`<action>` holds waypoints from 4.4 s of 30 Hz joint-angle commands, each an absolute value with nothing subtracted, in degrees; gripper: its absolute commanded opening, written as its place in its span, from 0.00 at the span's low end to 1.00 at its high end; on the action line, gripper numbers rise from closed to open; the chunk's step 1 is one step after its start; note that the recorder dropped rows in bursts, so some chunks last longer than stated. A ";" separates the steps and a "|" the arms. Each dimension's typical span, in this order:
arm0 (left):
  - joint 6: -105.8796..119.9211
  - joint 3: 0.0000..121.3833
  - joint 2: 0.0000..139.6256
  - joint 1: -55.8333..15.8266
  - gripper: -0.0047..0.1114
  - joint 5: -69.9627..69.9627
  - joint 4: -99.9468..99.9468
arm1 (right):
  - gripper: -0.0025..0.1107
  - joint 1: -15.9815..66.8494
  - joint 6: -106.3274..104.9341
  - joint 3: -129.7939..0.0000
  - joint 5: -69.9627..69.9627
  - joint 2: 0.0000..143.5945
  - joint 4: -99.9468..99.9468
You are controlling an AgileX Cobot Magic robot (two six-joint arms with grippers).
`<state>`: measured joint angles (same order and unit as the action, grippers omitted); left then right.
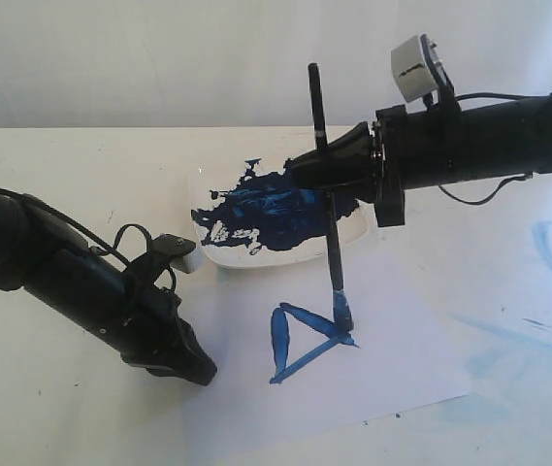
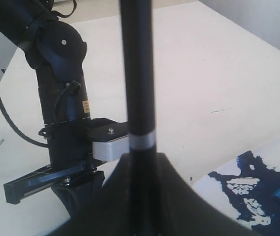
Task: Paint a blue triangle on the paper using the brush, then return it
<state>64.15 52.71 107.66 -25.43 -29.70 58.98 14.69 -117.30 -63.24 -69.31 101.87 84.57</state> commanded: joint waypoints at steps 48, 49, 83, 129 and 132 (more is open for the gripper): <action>64.19 52.73 107.44 -25.74 0.04 -30.13 59.31 | 0.02 26.37 -115.16 -63.23 -69.96 100.68 89.66; 64.19 52.73 107.44 -25.74 0.04 -30.13 59.31 | 0.02 26.50 -115.16 -63.23 -69.96 100.68 89.47; 64.19 52.73 107.44 -25.74 0.04 -30.43 59.31 | 0.02 26.75 -115.26 -63.23 -69.96 103.43 85.97; 64.19 52.73 107.44 -25.74 0.04 -30.55 59.31 | 0.02 20.34 -115.26 -63.23 -65.20 103.43 84.06; 64.19 52.73 107.44 -25.74 0.04 -30.42 59.31 | 0.02 19.48 -115.26 -63.23 -65.18 103.43 84.06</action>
<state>64.15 52.71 107.66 -25.43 -29.70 58.88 20.57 -114.99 -63.24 -64.96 103.54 84.70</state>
